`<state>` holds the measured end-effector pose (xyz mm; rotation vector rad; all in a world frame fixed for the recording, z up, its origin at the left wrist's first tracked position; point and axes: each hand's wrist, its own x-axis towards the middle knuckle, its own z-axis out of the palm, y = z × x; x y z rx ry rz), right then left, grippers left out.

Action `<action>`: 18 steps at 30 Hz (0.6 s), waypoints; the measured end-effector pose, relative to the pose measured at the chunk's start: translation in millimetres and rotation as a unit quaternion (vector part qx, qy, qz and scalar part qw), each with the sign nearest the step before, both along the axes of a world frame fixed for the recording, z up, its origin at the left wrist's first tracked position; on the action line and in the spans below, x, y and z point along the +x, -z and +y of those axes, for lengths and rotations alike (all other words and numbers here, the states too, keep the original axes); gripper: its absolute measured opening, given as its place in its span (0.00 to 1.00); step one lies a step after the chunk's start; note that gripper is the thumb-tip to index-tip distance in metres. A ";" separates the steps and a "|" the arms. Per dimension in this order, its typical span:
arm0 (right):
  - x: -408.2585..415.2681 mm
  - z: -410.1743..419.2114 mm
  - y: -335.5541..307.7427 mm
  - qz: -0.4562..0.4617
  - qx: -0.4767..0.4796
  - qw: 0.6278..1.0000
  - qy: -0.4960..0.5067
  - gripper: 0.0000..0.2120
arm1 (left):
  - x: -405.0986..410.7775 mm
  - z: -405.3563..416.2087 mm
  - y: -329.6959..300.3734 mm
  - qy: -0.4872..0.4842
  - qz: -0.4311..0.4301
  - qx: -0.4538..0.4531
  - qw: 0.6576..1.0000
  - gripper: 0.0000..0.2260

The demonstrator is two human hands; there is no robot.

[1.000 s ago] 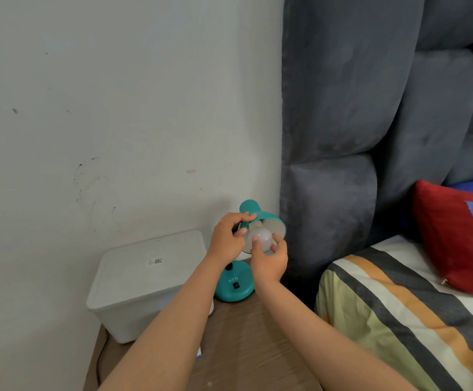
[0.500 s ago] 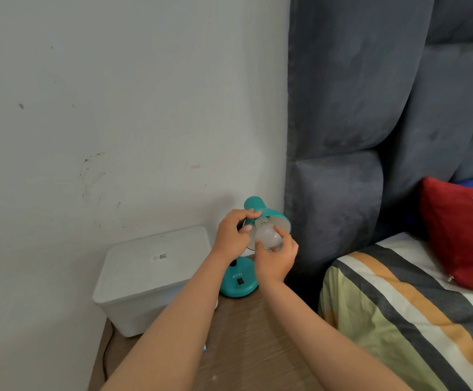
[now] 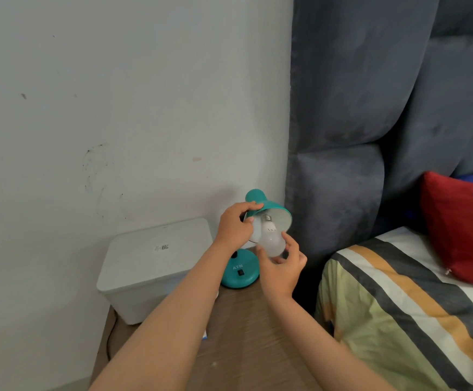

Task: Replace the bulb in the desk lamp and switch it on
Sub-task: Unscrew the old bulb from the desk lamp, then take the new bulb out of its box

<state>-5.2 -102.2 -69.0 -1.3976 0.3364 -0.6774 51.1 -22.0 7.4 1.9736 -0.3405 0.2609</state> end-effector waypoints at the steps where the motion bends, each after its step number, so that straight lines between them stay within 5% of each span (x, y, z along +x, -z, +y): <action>1: -5.2 -1.1 2.6 0.004 -0.001 1.000 -0.005 0.28 | -1.9 -0.9 -1.5 0.000 0.005 0.007 1.000 0.19; 7: -45.1 2.3 26.4 0.048 -0.001 0.998 -0.049 0.26 | -48.2 6.3 2.6 -0.059 0.008 -0.015 0.998 0.18; 11: -70.2 15.4 50.8 0.104 -0.018 0.988 -0.110 0.18 | -93.5 28.4 56.7 -0.142 0.012 -0.003 0.990 0.17; 18: -80.2 50.5 90.8 0.230 -0.053 0.964 -0.122 0.20 | -149.7 79.4 123.6 -0.263 0.007 0.040 0.964 0.21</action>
